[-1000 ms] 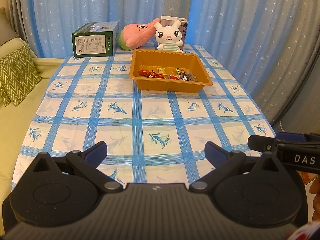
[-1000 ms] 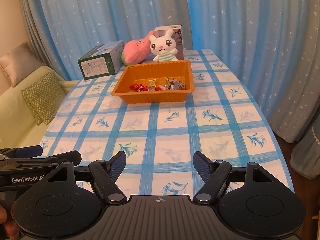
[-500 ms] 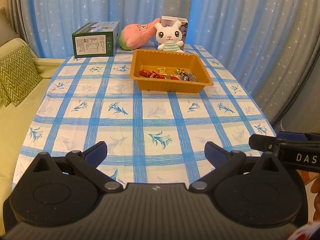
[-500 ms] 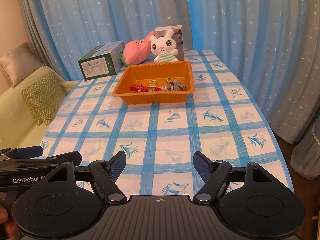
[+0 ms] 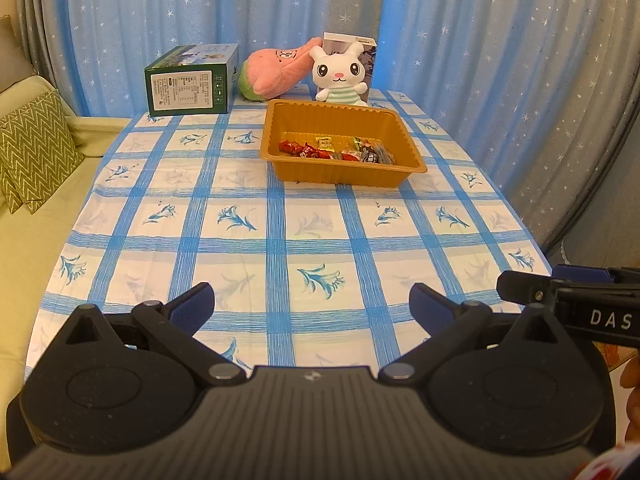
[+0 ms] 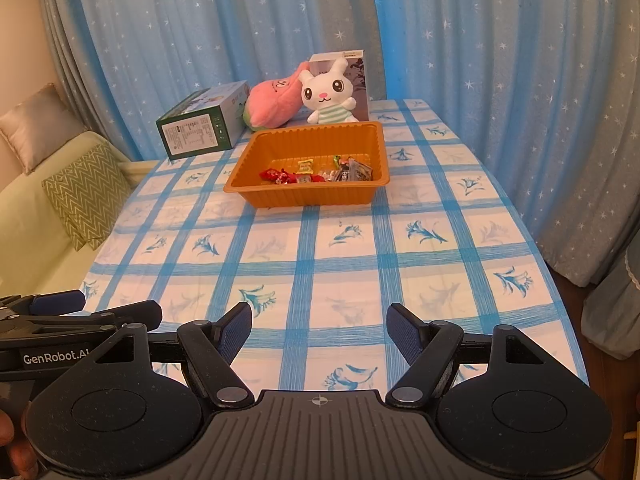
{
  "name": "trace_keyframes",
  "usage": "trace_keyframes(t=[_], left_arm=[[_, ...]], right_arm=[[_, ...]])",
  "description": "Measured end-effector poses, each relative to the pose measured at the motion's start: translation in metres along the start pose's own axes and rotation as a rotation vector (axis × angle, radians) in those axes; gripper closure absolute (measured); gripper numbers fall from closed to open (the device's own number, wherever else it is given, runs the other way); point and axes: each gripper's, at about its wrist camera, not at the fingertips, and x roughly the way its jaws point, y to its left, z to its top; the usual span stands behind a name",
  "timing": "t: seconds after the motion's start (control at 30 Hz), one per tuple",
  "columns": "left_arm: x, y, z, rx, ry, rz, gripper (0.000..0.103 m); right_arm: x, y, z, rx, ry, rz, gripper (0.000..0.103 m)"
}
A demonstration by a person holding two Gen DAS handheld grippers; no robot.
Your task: Organize snacks
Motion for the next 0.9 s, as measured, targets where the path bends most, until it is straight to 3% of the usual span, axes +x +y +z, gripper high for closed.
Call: trace_keyframes(t=[0.9], left_arm=[[0.0012, 0.0022, 0.0000, -0.003, 0.003, -0.001, 0.000]], right_arm=[[0.0004, -0.0009, -0.0009, 0.000, 0.001, 0.001, 0.029]])
